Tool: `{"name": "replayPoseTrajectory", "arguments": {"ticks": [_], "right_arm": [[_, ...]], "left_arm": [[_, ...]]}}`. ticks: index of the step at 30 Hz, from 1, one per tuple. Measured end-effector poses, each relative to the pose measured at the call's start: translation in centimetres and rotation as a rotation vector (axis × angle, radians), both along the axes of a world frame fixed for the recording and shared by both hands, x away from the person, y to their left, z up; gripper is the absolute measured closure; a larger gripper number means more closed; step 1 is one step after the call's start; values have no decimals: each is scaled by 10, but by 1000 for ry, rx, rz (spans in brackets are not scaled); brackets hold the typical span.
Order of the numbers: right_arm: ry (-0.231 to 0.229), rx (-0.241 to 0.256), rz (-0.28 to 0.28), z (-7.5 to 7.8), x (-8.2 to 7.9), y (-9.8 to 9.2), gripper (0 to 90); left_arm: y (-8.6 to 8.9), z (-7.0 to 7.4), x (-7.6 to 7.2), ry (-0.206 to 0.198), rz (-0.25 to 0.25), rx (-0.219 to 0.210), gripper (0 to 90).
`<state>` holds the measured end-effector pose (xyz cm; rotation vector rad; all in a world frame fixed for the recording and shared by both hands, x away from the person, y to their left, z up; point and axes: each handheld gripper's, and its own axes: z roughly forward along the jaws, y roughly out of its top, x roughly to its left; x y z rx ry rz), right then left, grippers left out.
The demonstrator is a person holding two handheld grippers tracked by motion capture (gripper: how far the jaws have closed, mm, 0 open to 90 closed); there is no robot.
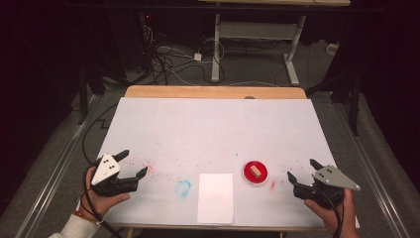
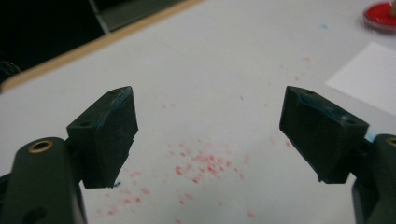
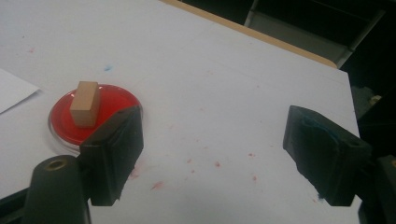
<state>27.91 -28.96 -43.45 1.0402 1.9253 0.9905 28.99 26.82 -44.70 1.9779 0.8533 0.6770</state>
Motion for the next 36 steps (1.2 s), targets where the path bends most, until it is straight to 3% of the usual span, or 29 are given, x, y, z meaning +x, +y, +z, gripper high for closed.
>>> {"name": "replayPoseTrajectory", "arguments": {"ticks": [5,11,18,27,28,30,31,33,35,36], "right_arm": [[-7,7,12,3,-1,3,197],[-23,3,19,6,-2,7,192],[-13,0,35,10,4,12,189],[73,31,107,22,3,15,218],[104,34,135,27,6,17,235],[119,30,139,30,8,19,244],[155,37,164,36,14,24,260],[172,39,169,39,16,27,267],[211,14,189,43,23,36,277],[235,-45,189,46,28,48,347]], "left_arm": [[-6,-16,2,44,-34,67,183],[-12,-18,0,2,-56,113,176],[-12,-23,-1,19,-64,131,176],[-15,-25,-3,26,-67,160,180],[-15,-25,-3,31,-67,160,180],[-14,-26,-2,36,-62,163,180],[-13,-26,-2,36,-61,159,180],[-13,-27,-1,40,-63,151,181],[-14,-28,-1,58,-65,146,184],[-14,-28,0,48,-73,153,186]]}}
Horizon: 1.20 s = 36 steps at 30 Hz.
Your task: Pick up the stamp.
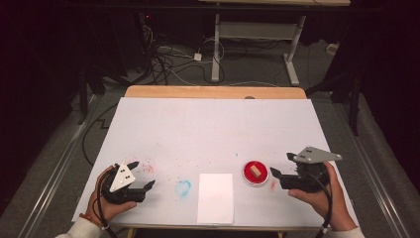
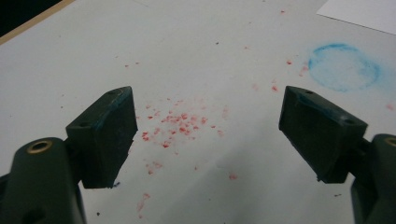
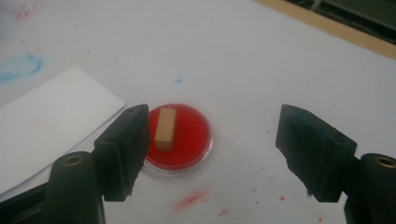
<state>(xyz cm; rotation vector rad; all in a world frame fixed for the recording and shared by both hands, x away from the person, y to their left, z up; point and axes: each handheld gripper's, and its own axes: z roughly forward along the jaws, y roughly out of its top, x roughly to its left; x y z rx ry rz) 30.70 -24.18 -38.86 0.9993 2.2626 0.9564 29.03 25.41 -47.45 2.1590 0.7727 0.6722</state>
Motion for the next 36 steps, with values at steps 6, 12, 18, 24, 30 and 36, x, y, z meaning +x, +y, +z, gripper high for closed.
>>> {"name": "replayPoseTrajectory", "arguments": {"ticks": [6,12,18,24,30,36], "right_arm": [[70,-50,17,-4,14,25,367],[145,-93,24,-19,27,43,377],[186,-129,36,-35,33,51,446],[201,-141,51,-45,35,53,620],[207,-145,72,-52,37,55,755],[203,-151,77,-53,37,54,764]], "left_arm": [[-2,-2,0,22,-9,4,189],[-2,-2,1,12,-12,7,188],[-1,-2,0,28,-7,2,188],[-1,-2,0,35,-11,4,188],[-3,-2,0,38,-18,4,188],[-3,-3,1,48,-24,7,188]]}}
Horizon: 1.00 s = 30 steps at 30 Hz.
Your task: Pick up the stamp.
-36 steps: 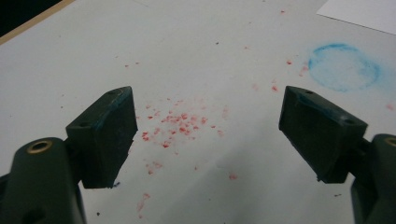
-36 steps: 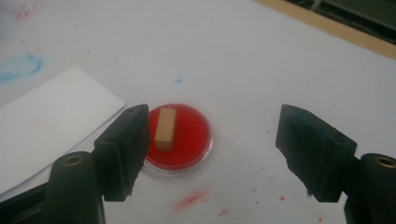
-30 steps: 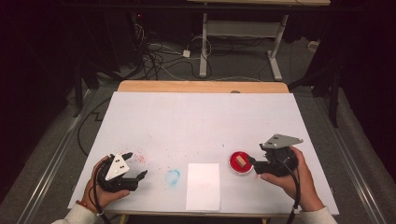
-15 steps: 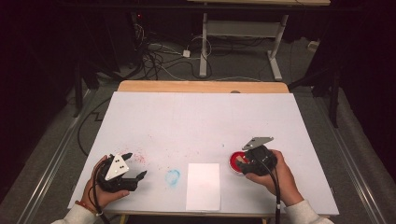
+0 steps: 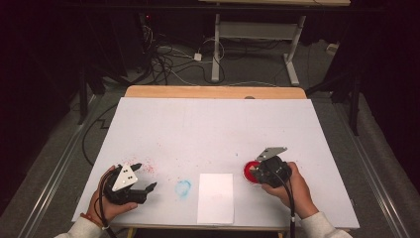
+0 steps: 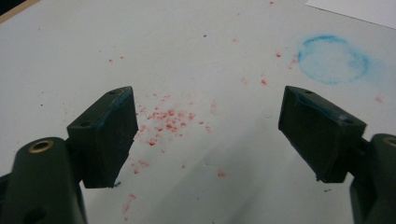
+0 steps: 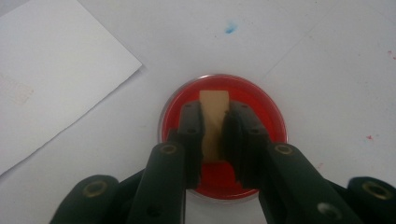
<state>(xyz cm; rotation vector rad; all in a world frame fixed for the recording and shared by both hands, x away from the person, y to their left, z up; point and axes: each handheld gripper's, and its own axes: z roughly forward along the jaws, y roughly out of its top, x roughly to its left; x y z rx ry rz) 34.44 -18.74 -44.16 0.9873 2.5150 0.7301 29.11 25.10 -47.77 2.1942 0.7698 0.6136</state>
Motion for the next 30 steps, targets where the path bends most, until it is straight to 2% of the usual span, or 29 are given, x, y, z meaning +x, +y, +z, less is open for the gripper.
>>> {"name": "replayPoseTrajectory", "arguments": {"ticks": [6,17,24,28,30], "right_arm": [[-18,-2,19,0,-1,-2,765],[-41,44,25,9,-3,-8,765],[-85,78,23,25,-7,-17,765],[-124,100,23,40,-13,-21,765],[-129,102,24,42,-15,-21,765]], "left_arm": [[-1,0,0,1,-2,-10,188],[2,-1,2,16,-3,-18,188],[4,0,3,14,-1,-33,188],[4,1,2,-3,5,-36,189],[4,1,2,-2,3,-35,189]]}}
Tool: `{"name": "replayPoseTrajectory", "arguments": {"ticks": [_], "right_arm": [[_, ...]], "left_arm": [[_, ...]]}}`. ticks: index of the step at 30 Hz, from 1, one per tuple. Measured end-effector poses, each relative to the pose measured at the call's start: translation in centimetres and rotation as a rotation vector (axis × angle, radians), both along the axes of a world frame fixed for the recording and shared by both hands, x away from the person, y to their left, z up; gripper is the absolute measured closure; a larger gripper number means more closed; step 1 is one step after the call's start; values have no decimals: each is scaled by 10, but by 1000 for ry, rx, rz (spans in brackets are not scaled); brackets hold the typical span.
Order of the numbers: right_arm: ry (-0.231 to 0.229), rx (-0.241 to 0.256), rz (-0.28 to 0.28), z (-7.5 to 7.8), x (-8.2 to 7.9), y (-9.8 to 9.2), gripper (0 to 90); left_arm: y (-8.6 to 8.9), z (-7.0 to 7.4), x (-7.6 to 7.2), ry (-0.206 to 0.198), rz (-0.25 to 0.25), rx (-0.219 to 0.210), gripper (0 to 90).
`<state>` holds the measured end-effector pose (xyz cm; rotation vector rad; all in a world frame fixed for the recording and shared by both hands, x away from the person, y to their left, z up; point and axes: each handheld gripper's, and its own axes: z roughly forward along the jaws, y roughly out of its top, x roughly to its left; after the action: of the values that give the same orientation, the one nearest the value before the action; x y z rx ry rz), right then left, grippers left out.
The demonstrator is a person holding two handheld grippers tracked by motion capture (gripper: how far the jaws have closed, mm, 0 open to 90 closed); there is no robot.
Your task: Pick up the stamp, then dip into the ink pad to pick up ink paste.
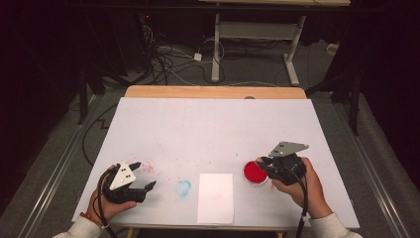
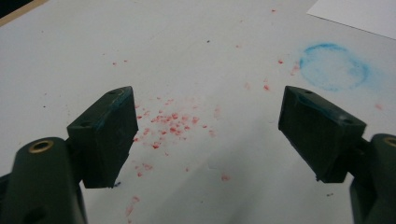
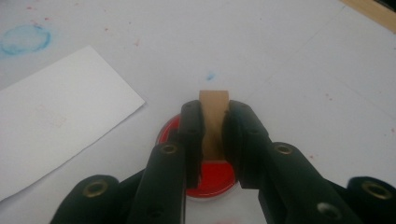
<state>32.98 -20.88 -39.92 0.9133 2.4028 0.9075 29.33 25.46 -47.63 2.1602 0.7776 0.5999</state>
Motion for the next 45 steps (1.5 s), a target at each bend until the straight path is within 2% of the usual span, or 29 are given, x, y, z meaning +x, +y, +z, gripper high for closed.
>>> {"name": "replayPoseTrajectory", "arguments": {"ticks": [7,20,28,34,41,45], "right_arm": [[-23,21,-1,11,-4,-4,765],[-46,44,14,23,-4,-1,765],[-39,16,52,29,0,10,765],[-2,-23,61,16,5,17,765],[72,-89,54,-15,14,20,765],[85,-141,42,-27,19,20,765]], "left_arm": [[-2,-2,0,9,-10,20,189],[0,-1,-1,7,8,15,198],[-2,-2,1,8,0,33,197],[-3,-3,0,9,-9,46,202],[-4,-1,-1,2,-8,46,202],[-4,-2,0,8,-6,46,197]]}}
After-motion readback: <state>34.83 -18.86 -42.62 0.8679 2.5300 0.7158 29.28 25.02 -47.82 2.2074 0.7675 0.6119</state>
